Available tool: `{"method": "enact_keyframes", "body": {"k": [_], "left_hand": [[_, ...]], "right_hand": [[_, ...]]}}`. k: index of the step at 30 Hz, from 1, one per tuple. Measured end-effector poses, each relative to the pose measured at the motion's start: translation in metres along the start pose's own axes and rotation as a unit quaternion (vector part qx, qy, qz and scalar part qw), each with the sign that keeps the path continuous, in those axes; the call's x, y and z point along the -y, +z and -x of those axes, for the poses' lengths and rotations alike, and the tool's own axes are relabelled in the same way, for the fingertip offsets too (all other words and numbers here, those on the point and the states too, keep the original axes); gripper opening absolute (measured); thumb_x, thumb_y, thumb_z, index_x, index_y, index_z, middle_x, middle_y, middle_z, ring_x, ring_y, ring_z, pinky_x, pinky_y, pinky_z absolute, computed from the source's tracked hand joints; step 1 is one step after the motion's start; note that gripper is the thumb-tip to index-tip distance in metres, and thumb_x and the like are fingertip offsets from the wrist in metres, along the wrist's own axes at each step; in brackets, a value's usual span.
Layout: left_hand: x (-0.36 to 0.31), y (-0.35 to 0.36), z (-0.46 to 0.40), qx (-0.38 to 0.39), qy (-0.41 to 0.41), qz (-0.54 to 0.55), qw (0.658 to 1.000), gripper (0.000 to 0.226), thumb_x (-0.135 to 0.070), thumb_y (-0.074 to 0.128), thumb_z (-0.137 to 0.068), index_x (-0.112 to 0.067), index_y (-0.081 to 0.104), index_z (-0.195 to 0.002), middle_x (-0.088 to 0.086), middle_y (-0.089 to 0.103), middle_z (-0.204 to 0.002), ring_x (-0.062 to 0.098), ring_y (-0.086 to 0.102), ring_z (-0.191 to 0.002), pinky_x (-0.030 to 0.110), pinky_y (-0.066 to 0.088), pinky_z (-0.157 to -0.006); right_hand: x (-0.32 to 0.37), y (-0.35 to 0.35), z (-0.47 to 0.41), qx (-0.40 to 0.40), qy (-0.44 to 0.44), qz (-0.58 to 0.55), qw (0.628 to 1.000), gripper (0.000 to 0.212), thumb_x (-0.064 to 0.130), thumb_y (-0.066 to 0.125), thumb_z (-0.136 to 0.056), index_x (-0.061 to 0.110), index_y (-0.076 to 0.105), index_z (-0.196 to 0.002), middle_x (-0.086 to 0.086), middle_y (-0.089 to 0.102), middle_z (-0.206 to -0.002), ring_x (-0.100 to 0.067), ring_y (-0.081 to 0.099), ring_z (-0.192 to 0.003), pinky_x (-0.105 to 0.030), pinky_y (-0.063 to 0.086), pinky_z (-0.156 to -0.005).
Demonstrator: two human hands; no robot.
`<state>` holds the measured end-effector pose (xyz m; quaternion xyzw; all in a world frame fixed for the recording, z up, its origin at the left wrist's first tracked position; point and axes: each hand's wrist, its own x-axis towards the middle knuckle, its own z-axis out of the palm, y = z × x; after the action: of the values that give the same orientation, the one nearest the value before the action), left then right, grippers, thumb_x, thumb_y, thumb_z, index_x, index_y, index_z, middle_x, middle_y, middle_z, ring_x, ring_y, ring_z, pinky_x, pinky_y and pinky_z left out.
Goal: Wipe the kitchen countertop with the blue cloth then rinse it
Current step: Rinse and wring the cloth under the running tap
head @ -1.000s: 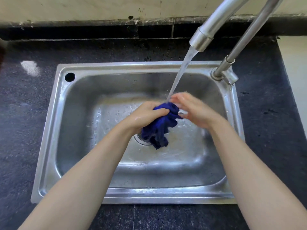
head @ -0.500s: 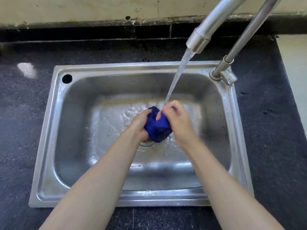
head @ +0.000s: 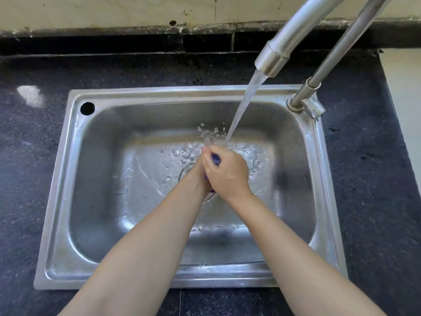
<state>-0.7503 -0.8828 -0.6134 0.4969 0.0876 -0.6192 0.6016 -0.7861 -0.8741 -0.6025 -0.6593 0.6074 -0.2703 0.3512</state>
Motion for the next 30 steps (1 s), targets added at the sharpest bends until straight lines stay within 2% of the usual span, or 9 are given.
{"method": "enact_keyframes", "body": {"k": [2,7,12,16,19,22,24,26,30], "left_hand": [[0.002,0.005,0.007,-0.081,-0.003,0.023,0.996,0.046,-0.025,0.054,-0.084,-0.014,0.045,-0.04,-0.003,0.039,-0.039,0.008,0.041,-0.037,0.015,0.03,-0.045],[0.005,-0.005,-0.01,0.017,-0.204,-0.168,0.964,0.02,-0.025,0.051,-0.093,-0.011,0.06,-0.082,0.006,0.058,-0.07,0.016,0.058,-0.064,0.023,0.052,-0.053],[-0.013,-0.01,-0.02,-0.006,-0.189,-0.23,0.955,0.036,-0.027,0.045,-0.096,-0.015,0.056,-0.063,-0.004,0.059,-0.045,0.008,0.058,-0.041,0.018,0.046,-0.044],[-0.012,-0.011,-0.015,0.015,-0.141,-0.239,0.961,0.036,-0.034,0.034,-0.099,-0.018,0.041,-0.067,-0.01,0.053,-0.039,0.002,0.051,-0.034,0.014,0.04,-0.036],[-0.007,-0.003,-0.005,0.017,-0.194,-0.263,0.945,0.033,-0.034,0.047,-0.094,-0.015,0.053,-0.068,0.006,0.056,-0.069,0.018,0.055,-0.058,0.026,0.047,-0.056],[-0.013,-0.006,-0.012,0.023,-0.151,-0.287,0.946,0.028,-0.026,0.046,-0.093,-0.012,0.056,-0.071,0.012,0.063,-0.068,0.028,0.061,-0.068,0.037,0.052,-0.068],[-0.028,-0.005,-0.013,0.037,-0.131,-0.292,0.947,0.029,-0.029,0.046,-0.093,-0.011,0.061,-0.076,0.009,0.066,-0.064,0.027,0.062,-0.066,0.035,0.052,-0.065],[-0.04,-0.001,-0.014,0.076,-0.145,-0.285,0.944,0.045,-0.041,0.035,-0.098,-0.006,0.063,-0.101,0.013,0.069,-0.085,0.026,0.065,-0.076,0.034,0.054,-0.061],[-0.059,0.004,-0.007,0.153,-0.191,-0.368,0.897,0.071,-0.058,0.016,-0.096,-0.004,0.062,-0.109,0.012,0.068,-0.095,0.02,0.064,-0.086,0.03,0.05,-0.072]], "right_hand": [[-0.001,0.002,-0.001,-0.004,-0.042,0.043,0.998,0.039,0.036,0.038,-0.087,0.019,0.041,-0.052,-0.002,0.049,-0.056,-0.025,0.044,-0.057,-0.029,0.028,-0.056],[-0.037,-0.005,-0.053,-0.004,0.107,0.093,0.99,0.043,0.026,0.038,-0.096,0.014,0.039,-0.055,-0.008,0.053,-0.063,-0.029,0.043,-0.064,-0.03,0.025,-0.058],[-0.019,-0.008,-0.015,-0.012,0.043,-0.02,0.999,0.044,0.027,0.044,-0.092,0.018,0.032,-0.05,0.002,0.037,-0.047,-0.026,0.042,-0.052,-0.033,0.032,-0.051],[-0.02,0.004,-0.012,-0.062,-0.045,0.071,0.995,0.036,0.026,0.043,-0.086,0.016,0.042,-0.052,-0.01,0.055,-0.052,-0.033,0.05,-0.05,-0.028,0.026,-0.051],[-0.049,-0.002,-0.05,-0.011,0.125,0.101,0.987,0.045,0.027,0.037,-0.096,0.015,0.035,-0.053,-0.017,0.06,-0.071,-0.035,0.053,-0.07,-0.031,0.028,-0.059],[-0.073,-0.016,-0.064,0.059,0.171,0.034,0.983,0.036,0.029,0.041,-0.096,0.021,0.046,-0.061,-0.005,0.061,-0.076,-0.028,0.054,-0.078,-0.03,0.035,-0.068],[-0.067,-0.034,-0.053,0.146,0.171,-0.129,0.966,0.015,0.037,0.047,-0.095,0.032,0.061,-0.094,0.005,0.064,-0.104,-0.015,0.057,-0.096,-0.031,0.044,-0.081],[-0.055,-0.045,-0.042,0.265,0.185,-0.228,0.919,0.042,0.055,0.05,-0.087,0.044,0.045,-0.127,0.011,0.051,-0.132,-0.01,0.051,-0.115,-0.035,0.048,-0.091],[-0.044,-0.039,-0.038,0.249,0.097,-0.122,0.956,0.03,0.03,0.067,-0.084,0.026,0.055,-0.112,0.001,0.065,-0.107,-0.015,0.062,-0.099,-0.03,0.048,-0.087]]}}
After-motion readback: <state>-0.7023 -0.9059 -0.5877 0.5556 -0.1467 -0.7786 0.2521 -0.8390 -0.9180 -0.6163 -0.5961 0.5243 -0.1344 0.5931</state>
